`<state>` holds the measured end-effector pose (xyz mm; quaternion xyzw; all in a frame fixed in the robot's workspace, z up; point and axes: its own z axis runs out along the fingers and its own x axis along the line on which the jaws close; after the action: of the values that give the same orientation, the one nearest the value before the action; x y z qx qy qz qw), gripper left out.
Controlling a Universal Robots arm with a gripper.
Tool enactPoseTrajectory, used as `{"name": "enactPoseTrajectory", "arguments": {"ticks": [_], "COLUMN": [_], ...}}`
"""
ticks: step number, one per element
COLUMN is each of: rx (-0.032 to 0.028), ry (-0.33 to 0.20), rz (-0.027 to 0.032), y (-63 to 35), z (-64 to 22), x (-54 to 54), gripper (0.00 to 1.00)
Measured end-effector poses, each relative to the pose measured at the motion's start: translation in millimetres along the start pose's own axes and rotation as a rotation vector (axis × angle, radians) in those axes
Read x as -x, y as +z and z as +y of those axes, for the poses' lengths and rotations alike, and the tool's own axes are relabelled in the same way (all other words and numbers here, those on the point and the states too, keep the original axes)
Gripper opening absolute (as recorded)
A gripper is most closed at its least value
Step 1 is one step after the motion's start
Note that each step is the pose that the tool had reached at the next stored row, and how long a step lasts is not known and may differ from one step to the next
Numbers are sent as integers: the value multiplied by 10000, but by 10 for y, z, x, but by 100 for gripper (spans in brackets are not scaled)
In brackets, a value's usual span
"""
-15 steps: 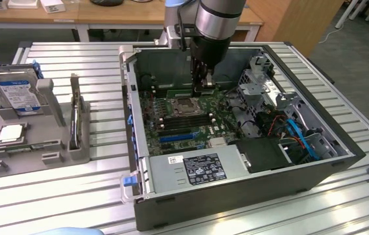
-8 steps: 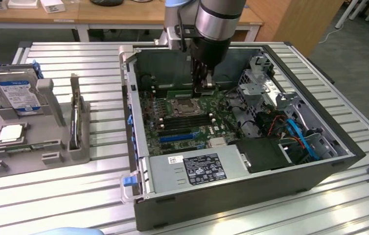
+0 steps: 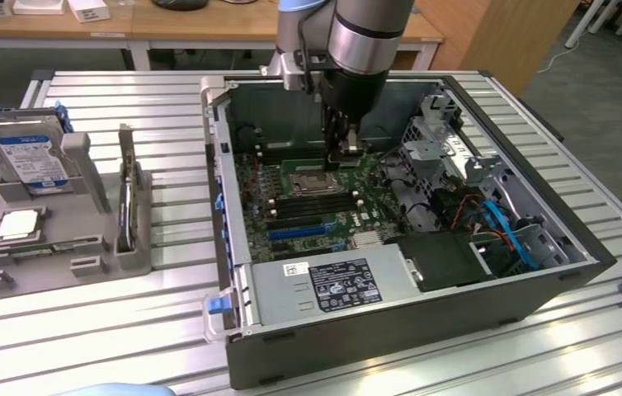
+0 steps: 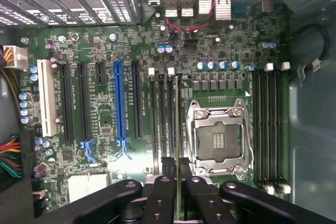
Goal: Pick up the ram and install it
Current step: 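Insert the ram into the slot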
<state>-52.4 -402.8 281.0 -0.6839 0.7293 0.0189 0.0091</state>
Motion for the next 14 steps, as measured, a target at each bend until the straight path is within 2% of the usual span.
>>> {"name": "enactPoseTrajectory", "arguments": {"ticks": [6, 14], "rx": [0, -3], "ry": [-38, -43], "rz": [19, 25], "y": [83, 99], "z": [-1, -1], "x": [-4, -3], "gripper": [14, 14]}}
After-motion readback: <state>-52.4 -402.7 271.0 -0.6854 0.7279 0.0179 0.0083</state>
